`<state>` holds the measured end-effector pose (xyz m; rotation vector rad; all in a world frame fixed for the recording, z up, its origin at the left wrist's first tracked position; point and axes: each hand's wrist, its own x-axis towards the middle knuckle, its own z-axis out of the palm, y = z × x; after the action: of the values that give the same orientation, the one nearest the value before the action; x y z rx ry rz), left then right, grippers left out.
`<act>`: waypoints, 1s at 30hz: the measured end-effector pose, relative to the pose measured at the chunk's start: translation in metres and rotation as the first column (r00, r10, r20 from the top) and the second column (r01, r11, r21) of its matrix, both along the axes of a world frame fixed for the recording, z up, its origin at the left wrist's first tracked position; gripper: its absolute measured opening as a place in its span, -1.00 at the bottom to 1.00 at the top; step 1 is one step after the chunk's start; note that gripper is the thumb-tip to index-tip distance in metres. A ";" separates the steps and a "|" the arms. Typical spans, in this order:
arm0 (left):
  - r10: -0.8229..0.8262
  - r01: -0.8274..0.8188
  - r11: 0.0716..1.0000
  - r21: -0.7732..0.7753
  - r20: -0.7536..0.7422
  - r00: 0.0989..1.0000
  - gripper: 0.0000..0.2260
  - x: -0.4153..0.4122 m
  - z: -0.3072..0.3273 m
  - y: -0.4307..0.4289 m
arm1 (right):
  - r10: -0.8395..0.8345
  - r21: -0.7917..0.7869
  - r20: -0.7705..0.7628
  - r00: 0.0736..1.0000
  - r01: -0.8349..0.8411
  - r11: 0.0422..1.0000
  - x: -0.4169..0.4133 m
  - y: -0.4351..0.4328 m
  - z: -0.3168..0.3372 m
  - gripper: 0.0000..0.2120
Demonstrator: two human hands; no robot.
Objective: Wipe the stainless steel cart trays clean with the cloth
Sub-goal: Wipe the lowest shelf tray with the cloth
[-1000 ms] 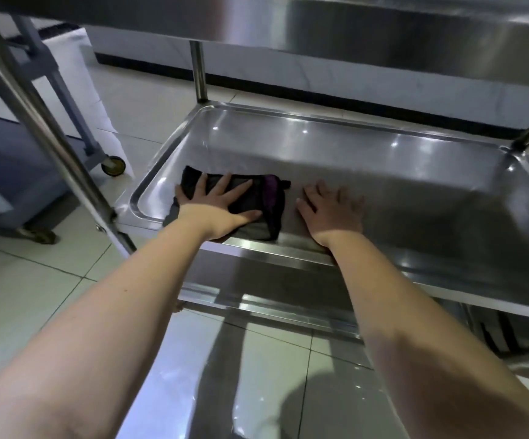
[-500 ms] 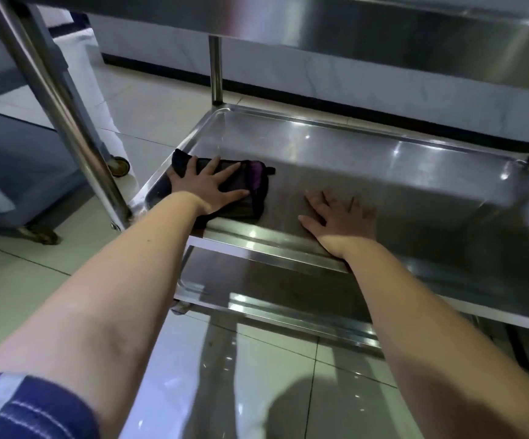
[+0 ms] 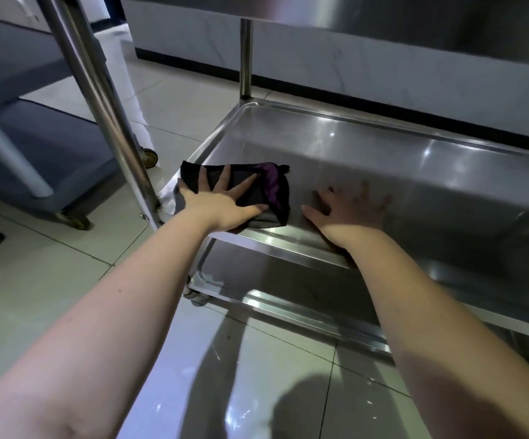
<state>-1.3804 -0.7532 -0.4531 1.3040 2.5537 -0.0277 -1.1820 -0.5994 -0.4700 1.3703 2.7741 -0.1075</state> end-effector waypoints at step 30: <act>-0.087 0.087 0.996 0.025 0.005 0.996 -0.21 -0.021 -0.010 0.011 | 0.021 -0.082 0.003 1.000 -0.021 0.996 -0.019 -0.018 -0.011 -0.40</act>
<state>-1.4018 -0.7421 -0.4633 1.4212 2.4979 -0.0094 -1.2014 -0.6172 -0.4806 1.3202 2.7470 -0.2154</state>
